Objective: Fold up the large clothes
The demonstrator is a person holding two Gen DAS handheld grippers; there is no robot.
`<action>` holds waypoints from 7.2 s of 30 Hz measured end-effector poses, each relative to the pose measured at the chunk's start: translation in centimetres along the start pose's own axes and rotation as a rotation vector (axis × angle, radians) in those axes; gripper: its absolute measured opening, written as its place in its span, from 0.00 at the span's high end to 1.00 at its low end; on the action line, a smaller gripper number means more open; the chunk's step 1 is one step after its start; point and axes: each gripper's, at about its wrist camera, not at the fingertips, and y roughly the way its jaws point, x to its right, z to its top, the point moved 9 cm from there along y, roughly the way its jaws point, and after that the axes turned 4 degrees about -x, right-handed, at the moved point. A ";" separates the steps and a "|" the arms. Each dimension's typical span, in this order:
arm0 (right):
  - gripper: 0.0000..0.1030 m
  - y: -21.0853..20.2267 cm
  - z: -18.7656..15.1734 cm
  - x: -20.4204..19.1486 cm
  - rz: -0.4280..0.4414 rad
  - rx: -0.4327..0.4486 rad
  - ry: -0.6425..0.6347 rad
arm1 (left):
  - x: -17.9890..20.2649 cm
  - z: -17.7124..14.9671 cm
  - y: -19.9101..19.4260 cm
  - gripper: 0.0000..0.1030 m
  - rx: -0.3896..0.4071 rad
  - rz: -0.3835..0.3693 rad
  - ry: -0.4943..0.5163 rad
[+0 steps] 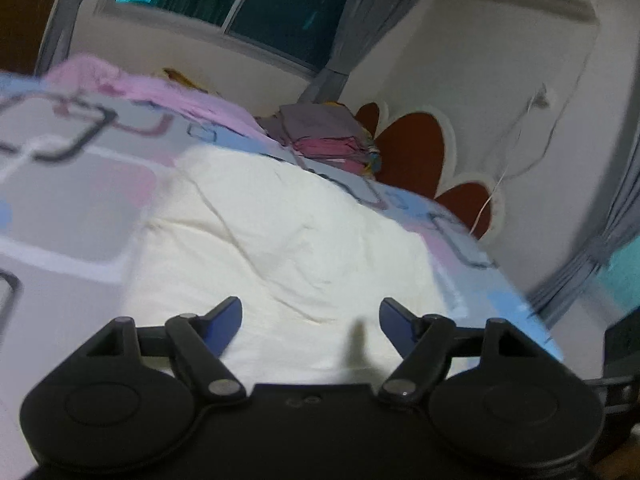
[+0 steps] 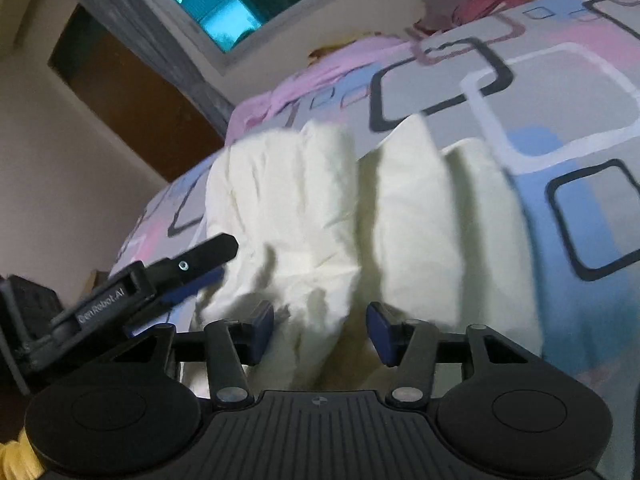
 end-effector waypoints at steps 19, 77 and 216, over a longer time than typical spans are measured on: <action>0.89 -2.9 -1.6 10.5 -0.188 0.128 0.146 | 5.0 -2.0 7.4 0.25 -0.040 0.083 0.321; 0.27 -1.1 -2.3 10.4 -0.368 0.183 -0.175 | 3.0 -3.2 4.6 0.01 -0.172 0.290 0.166; 0.05 13.0 -8.3 -34.1 -0.117 0.240 -0.410 | -25.1 6.0 -32.4 0.00 0.010 0.673 -0.002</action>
